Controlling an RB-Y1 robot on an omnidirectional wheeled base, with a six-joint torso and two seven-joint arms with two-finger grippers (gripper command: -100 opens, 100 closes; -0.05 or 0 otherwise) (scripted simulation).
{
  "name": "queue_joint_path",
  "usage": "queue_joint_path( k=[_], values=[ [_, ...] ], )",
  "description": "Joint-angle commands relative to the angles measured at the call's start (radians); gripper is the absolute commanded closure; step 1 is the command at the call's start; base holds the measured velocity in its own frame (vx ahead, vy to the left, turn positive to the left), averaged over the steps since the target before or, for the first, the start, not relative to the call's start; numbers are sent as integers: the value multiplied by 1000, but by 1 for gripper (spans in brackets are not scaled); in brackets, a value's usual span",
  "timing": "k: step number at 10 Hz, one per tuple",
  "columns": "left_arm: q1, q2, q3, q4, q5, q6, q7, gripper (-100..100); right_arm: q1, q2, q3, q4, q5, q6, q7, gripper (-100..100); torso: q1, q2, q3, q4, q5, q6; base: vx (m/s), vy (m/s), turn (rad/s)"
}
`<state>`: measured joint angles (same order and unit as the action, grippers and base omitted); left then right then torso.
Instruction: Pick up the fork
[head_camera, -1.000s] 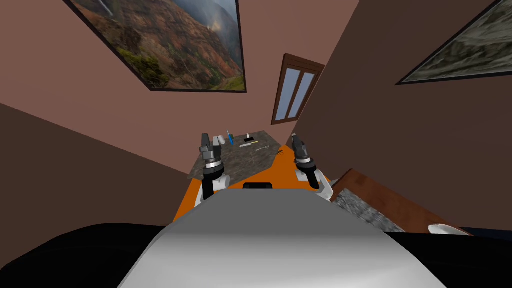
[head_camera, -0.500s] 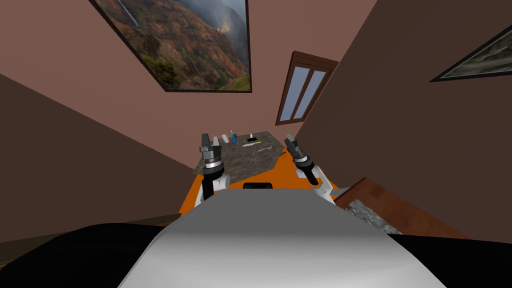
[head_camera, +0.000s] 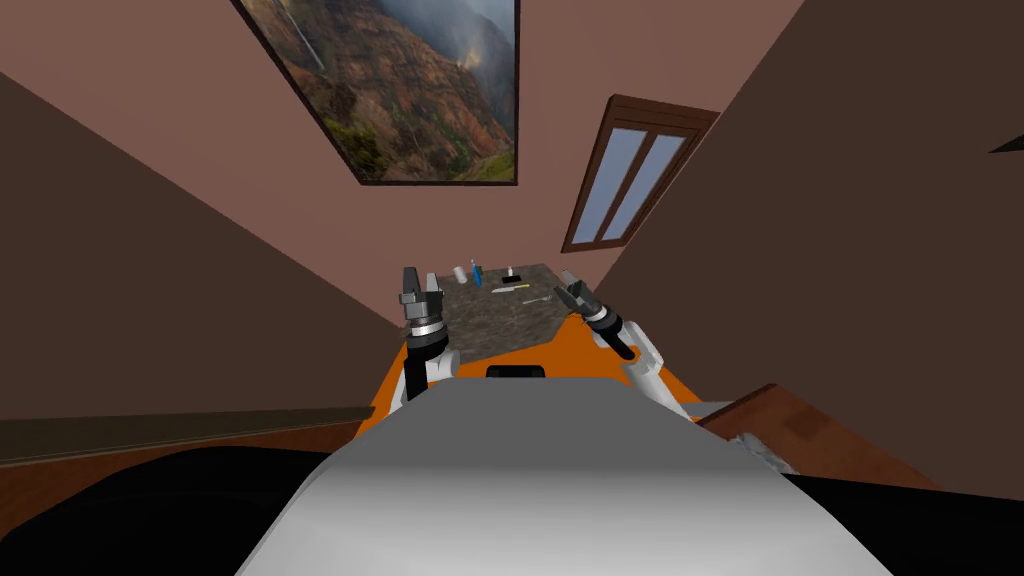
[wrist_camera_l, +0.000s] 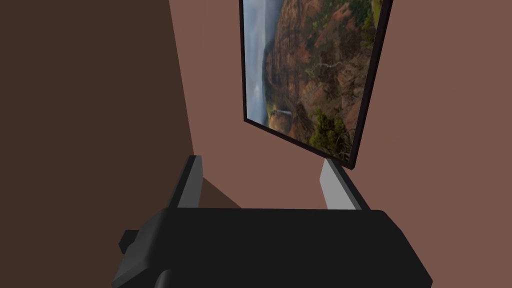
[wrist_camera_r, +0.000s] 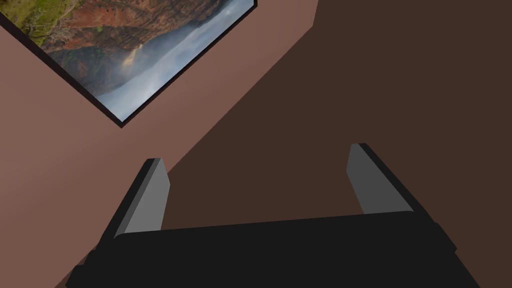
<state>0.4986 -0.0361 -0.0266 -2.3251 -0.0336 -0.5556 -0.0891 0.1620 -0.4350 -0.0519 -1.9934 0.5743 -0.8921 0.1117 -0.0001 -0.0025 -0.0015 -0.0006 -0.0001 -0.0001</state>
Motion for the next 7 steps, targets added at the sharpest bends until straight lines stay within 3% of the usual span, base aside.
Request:
queue_joint_path(
  k=[1,2,3,4,7],
  values=[
    [0,0,0,0,0,0,0,0,-15,-17,4,13,50,-19,-4,-100,0,0,0,0,0,0,21,-14,88],
    [0,0,0,0,0,0,0,0,-15,-17,4,13,59,-19,-4,-100,0,0,0,0,0,1,7,-6,-32],
    [0,0,0,0,0,0,0,0,-48,-53,12,46,98,-52,-13,-100,0,1,1,0,0,1,11,-1,214],
    [0,0,0,0,0,0,0,0,-48,-53,12,46,126,-52,-13,-100,1,1,0,0,0,0,16,-10,138],
    [0,0,0,0,0,0,0,0,-114,-126,32,114,223,-118,-36,-100,0,0,0,0,0,1,22,-5,181]
  ],
)
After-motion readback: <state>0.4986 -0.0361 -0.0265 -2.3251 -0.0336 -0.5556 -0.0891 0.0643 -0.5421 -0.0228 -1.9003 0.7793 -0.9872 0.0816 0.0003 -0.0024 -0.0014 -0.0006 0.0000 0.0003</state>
